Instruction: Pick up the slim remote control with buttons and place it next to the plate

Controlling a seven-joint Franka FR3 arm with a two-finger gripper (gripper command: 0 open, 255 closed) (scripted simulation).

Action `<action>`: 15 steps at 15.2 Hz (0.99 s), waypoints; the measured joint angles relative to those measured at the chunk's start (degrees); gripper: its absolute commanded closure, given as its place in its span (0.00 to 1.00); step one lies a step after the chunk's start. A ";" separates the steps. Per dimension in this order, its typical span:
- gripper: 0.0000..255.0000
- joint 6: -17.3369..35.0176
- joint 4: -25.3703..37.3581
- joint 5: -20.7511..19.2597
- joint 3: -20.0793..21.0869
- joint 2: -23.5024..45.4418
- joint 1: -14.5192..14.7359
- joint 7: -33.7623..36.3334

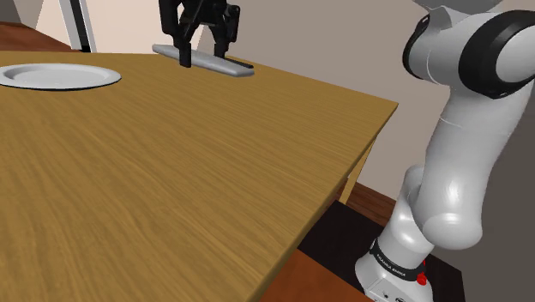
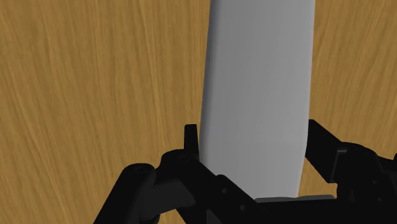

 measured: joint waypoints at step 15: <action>1.00 3.78 4.31 -4.06 2.75 8.91 6.37 7.92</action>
